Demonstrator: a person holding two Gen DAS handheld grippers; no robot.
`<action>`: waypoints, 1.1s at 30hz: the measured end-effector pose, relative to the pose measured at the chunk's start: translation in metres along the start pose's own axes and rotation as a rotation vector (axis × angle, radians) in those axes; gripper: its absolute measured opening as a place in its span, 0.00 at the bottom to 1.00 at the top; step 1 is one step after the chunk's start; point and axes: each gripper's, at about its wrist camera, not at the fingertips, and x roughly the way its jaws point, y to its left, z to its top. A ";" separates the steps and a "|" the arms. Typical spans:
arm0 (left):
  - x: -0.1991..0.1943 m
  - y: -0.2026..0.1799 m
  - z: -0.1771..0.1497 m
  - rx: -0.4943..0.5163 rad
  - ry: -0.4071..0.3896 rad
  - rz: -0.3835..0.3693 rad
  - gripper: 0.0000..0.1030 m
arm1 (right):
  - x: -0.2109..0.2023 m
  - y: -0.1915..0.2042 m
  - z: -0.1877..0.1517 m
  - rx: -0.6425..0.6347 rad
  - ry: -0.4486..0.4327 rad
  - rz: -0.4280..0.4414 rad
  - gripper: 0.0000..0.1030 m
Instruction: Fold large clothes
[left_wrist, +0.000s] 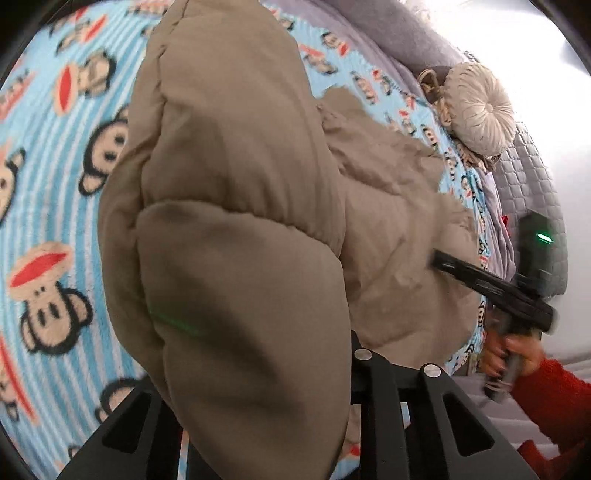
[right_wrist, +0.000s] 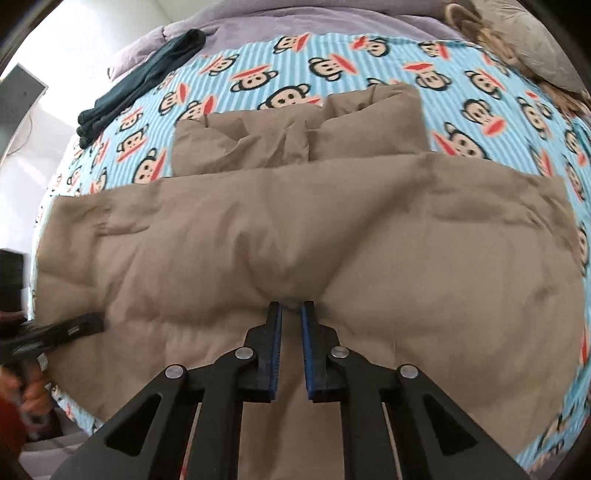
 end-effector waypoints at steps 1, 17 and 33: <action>-0.009 -0.013 -0.001 0.003 -0.013 0.001 0.26 | 0.006 -0.002 0.003 0.008 0.002 0.010 0.11; 0.018 -0.291 -0.010 0.109 -0.049 0.212 0.26 | 0.061 -0.074 0.025 0.245 0.127 0.392 0.03; 0.122 -0.341 -0.025 0.171 0.155 0.049 0.70 | -0.056 -0.233 -0.017 0.445 0.009 0.436 0.43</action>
